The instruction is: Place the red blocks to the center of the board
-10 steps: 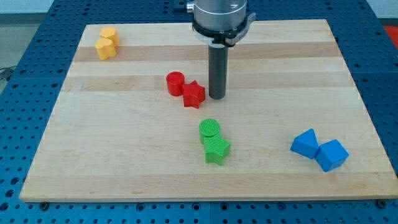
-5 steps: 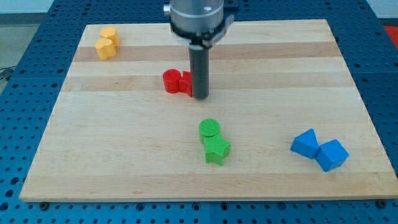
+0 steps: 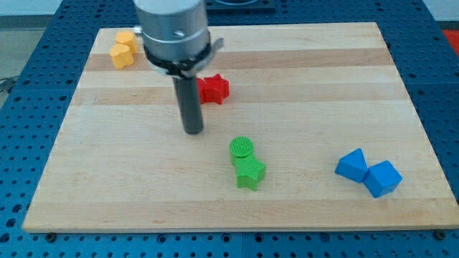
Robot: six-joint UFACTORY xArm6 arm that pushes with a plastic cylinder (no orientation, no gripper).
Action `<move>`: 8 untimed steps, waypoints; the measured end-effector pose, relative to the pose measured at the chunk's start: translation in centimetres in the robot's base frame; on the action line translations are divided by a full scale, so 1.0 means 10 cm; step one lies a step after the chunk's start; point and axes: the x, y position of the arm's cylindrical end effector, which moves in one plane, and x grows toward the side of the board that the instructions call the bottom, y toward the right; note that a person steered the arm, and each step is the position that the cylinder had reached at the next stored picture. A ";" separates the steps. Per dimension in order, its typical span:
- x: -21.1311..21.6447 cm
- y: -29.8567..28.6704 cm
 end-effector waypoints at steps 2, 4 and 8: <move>-0.35 -0.35; -0.63 -0.36; -0.56 0.13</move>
